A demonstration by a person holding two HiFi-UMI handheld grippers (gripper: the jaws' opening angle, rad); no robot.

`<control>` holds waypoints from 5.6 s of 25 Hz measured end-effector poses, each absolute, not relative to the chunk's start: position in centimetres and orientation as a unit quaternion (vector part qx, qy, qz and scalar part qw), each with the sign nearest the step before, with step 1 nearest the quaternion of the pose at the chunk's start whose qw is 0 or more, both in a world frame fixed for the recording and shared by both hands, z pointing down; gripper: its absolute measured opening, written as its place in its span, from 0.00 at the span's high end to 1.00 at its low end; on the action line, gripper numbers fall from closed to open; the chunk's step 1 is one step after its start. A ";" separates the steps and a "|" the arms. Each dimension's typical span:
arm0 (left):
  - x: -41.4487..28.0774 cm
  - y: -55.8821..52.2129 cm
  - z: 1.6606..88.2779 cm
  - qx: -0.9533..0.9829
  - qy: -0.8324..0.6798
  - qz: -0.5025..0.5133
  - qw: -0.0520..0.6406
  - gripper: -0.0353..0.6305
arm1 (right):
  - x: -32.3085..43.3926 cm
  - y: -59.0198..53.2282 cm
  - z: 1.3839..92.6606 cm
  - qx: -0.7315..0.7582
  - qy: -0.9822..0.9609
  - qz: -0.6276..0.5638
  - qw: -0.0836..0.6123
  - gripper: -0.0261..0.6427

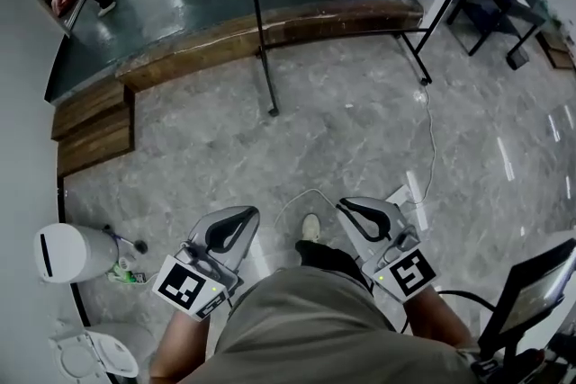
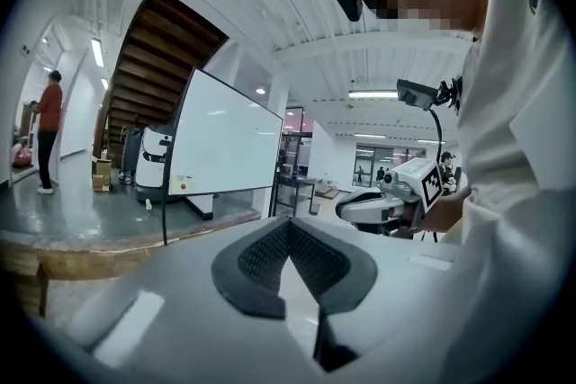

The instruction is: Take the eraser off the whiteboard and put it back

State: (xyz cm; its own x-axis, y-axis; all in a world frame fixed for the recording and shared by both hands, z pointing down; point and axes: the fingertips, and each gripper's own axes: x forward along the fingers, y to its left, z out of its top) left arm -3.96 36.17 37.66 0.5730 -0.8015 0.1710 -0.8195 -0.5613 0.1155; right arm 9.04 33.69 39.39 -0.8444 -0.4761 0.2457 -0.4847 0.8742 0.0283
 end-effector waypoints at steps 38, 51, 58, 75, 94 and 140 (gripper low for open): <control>-16.9 -12.1 38.7 0.914 -0.395 0.079 0.051 0.83 | -4.8 -5.5 39.2 0.328 -0.934 0.036 0.138 0.92; -14.4 -33.0 42.1 0.908 -0.390 0.151 0.020 0.63 | -1.5 -19.9 39.9 0.334 -0.931 0.026 0.143 0.92; -13.8 -42.8 45.4 0.890 -0.408 0.203 0.027 0.51 | 2.2 -26.1 40.1 0.336 -0.930 0.032 0.145 0.92; -12.9 -51.4 51.9 0.875 -0.370 0.311 0.032 0.53 | 6.6 -32.2 42.7 0.343 -0.924 0.057 0.157 0.92; -14.5 -50.4 47.4 0.871 -0.415 0.262 0.005 0.68 | 4.5 -32.0 42.7 0.324 -0.931 0.059 0.155 0.92; -24.2 -5.3 28.8 0.894 -0.437 0.089 -0.045 0.68 | -11.5 -7.6 40.6 0.256 -0.951 -0.005 0.173 0.92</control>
State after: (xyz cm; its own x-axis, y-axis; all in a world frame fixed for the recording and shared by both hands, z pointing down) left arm -24.17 -5.29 28.85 0.6031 -0.7888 0.1188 -0.7727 -0.6147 -0.1583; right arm -11.53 -7.56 40.63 -0.8091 -0.4888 0.3264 -0.4856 0.8687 0.0971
